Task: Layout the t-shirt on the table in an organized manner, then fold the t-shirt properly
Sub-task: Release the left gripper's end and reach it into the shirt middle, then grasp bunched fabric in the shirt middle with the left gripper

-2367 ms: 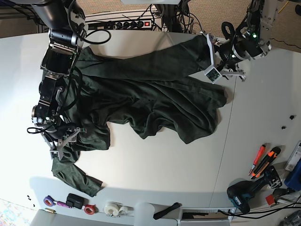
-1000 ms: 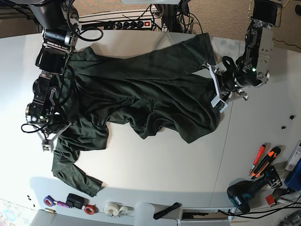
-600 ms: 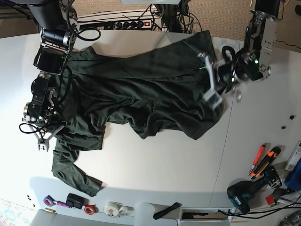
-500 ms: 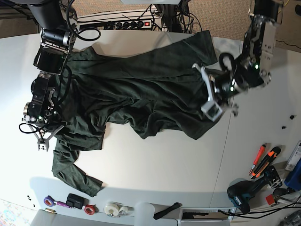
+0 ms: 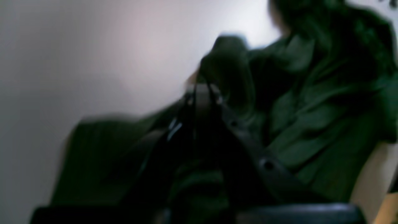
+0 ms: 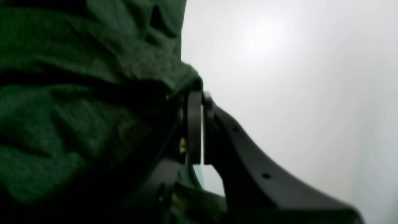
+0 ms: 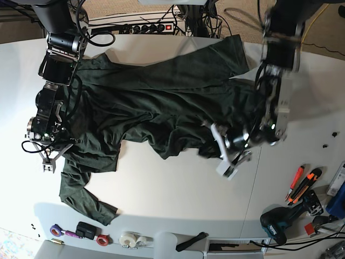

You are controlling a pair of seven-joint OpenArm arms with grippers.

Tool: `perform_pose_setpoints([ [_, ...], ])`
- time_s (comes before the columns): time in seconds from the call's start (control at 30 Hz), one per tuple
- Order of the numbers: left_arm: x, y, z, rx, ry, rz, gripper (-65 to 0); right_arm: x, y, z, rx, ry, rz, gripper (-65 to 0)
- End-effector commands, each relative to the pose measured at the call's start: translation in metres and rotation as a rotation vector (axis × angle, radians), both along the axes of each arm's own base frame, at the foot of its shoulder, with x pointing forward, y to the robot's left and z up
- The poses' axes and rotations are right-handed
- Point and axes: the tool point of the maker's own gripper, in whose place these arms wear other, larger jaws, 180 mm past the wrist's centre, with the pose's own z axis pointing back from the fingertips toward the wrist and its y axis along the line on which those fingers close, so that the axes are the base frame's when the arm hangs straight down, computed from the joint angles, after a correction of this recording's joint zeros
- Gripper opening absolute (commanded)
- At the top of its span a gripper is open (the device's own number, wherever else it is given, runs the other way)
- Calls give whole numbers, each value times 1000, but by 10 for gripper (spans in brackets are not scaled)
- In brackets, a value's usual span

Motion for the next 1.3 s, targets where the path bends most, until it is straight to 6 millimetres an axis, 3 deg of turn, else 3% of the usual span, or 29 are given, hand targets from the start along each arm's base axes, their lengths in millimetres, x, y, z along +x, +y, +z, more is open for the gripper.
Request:
perform_pose_setpoints([
  [0.0, 9, -10, 17, -39, -29, -19, -650, 14, -9, 24, -23, -67, -5, -650],
  [0.2, 15, -40, 11, -73, 32, -55, -650, 13, -9, 24, -23, -67, -6, -650],
  [0.4, 12, -53, -23, 42, 107, -94, -650, 13, -9, 23, -23, -64, -5, -650],
  [0.63, 21, -35, -50, 244, 94, -9, -650, 1, -9, 9, -25, -32, -4, -650],
  [0.87, 32, -14, -56, 339, 81, 82, -650, 0, -12, 10, -42, -29, -7, -650],
  [0.97, 37, -4, -58, 374, 70, 124, -650, -4, -23, 13, -90, -23, -52, -650],
  [1.27, 51, 22, -53, 371, 30, 213, -650, -7, -36, 18, -129, -21, -79, -650],
])
